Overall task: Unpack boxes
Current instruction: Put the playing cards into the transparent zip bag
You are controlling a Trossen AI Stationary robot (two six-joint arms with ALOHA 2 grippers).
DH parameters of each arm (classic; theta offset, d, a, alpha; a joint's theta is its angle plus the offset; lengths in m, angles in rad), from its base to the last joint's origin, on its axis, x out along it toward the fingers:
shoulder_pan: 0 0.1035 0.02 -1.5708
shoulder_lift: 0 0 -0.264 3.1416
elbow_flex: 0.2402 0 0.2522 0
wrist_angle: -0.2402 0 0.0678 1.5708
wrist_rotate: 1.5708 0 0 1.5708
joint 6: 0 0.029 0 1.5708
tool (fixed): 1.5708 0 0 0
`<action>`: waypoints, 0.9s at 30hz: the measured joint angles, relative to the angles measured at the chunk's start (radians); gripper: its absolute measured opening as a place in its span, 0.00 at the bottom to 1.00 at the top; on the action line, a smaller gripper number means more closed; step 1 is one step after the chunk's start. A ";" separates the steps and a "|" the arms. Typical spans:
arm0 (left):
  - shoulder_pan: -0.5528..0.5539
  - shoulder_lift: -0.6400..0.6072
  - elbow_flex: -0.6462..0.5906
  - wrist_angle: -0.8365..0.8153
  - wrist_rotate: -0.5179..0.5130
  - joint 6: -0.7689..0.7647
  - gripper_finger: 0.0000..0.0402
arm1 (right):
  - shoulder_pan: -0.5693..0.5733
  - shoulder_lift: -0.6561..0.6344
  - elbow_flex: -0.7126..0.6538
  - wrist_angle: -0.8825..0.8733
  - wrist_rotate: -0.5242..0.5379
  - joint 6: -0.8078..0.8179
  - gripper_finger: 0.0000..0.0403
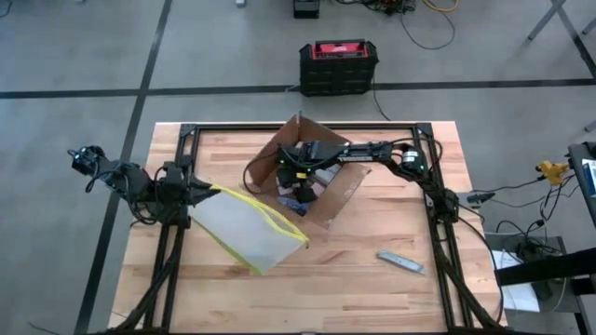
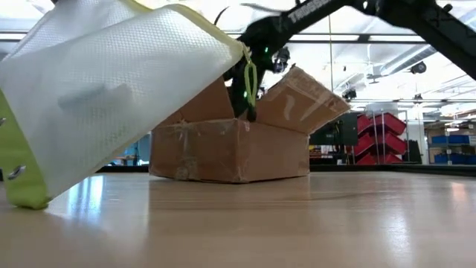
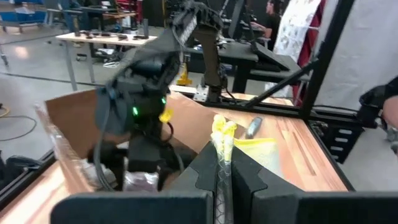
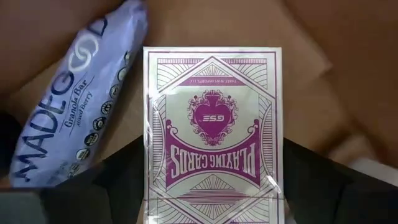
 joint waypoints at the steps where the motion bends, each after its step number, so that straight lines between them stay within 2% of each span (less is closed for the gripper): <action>1: 0.000 0.004 0.000 0.000 0.007 0.004 0.00 | 0.002 -0.021 0.004 -0.008 0.007 0.001 0.69; 9: 0.000 0.051 0.000 0.001 0.027 0.047 0.00 | 0.027 -0.190 0.055 -0.081 0.023 0.095 0.69; 15: 0.000 0.091 -0.001 0.044 0.026 0.105 0.00 | 0.141 -0.287 0.056 -0.081 0.028 0.130 0.69; 17: 0.000 0.097 -0.001 0.074 0.033 0.145 0.00 | 0.193 -0.293 0.055 -0.077 0.095 0.119 0.69; 21: -0.001 0.102 -0.001 0.124 0.085 0.220 0.00 | 0.291 -0.285 0.055 -0.073 0.298 0.097 0.69; 27: -0.001 0.099 -0.001 0.111 0.091 0.183 0.00 | 0.402 -0.286 0.053 -0.071 0.536 0.127 0.69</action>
